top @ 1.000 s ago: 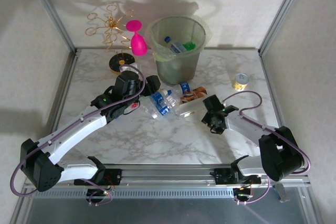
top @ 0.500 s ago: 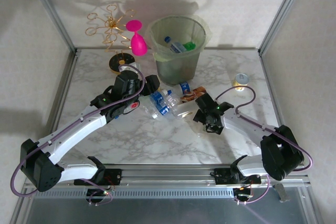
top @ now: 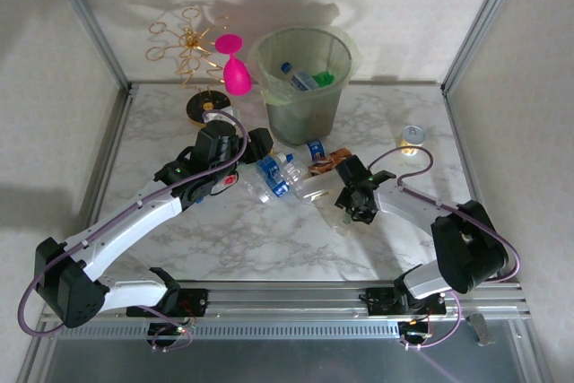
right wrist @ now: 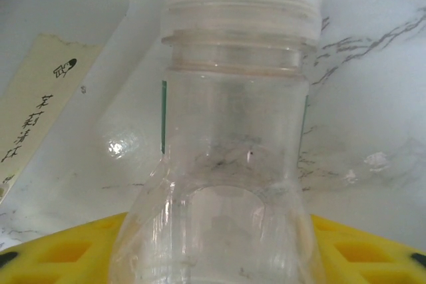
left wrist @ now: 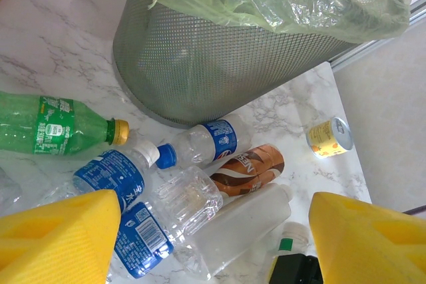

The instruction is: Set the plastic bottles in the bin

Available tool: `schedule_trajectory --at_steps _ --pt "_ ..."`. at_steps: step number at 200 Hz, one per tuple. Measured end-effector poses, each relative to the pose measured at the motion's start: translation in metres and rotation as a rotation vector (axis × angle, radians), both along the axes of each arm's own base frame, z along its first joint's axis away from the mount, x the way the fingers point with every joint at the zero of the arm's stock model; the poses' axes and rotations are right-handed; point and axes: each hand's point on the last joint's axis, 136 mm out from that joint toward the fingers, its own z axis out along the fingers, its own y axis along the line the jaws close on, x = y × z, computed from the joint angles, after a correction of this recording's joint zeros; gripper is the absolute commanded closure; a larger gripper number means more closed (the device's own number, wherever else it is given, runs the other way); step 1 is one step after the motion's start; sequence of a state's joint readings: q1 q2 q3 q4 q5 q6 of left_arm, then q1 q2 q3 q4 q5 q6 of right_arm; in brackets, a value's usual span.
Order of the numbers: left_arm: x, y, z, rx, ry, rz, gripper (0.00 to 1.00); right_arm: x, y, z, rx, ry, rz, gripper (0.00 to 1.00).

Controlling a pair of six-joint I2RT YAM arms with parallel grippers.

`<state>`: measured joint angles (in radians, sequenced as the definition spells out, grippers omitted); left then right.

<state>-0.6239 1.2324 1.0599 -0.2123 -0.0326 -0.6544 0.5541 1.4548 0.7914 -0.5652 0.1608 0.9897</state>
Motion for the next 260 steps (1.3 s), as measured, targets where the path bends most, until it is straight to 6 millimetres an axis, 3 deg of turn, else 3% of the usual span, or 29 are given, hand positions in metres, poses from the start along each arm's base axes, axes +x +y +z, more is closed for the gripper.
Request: schedule_trajectory --at_steps 38,67,87,106,154,180,214,260 --pt "0.0 0.0 0.0 0.001 0.0 0.001 0.26 -0.004 -0.006 0.009 0.012 -0.002 -0.048 0.52" --pt "0.001 0.001 0.0 0.004 -0.002 0.007 0.27 -0.001 -0.013 0.044 0.017 -0.062 -0.077 0.52" --pt "0.001 0.003 0.001 0.008 -0.007 0.012 0.27 0.019 -0.013 0.09 0.041 -0.172 -0.086 0.53" --pt "0.001 0.005 0.003 0.008 -0.014 0.019 0.27 0.045 -0.008 0.144 0.073 -0.315 -0.05 0.58" --pt "-0.005 0.018 0.019 0.002 -0.06 0.058 0.26 0.104 0.018 0.288 0.111 -0.662 0.11 0.59" --pt "-0.012 0.033 0.028 0.016 -0.104 0.094 0.26 0.146 0.039 0.34 0.107 -0.782 0.166 0.59" --pt "-0.016 0.05 0.032 0.048 -0.148 0.15 0.27 0.207 0.061 0.364 0.146 -0.856 0.223 0.59" --pt "-0.011 0.051 0.024 0.087 -0.141 0.158 0.26 0.28 0.09 0.348 0.289 -0.865 0.308 0.6"
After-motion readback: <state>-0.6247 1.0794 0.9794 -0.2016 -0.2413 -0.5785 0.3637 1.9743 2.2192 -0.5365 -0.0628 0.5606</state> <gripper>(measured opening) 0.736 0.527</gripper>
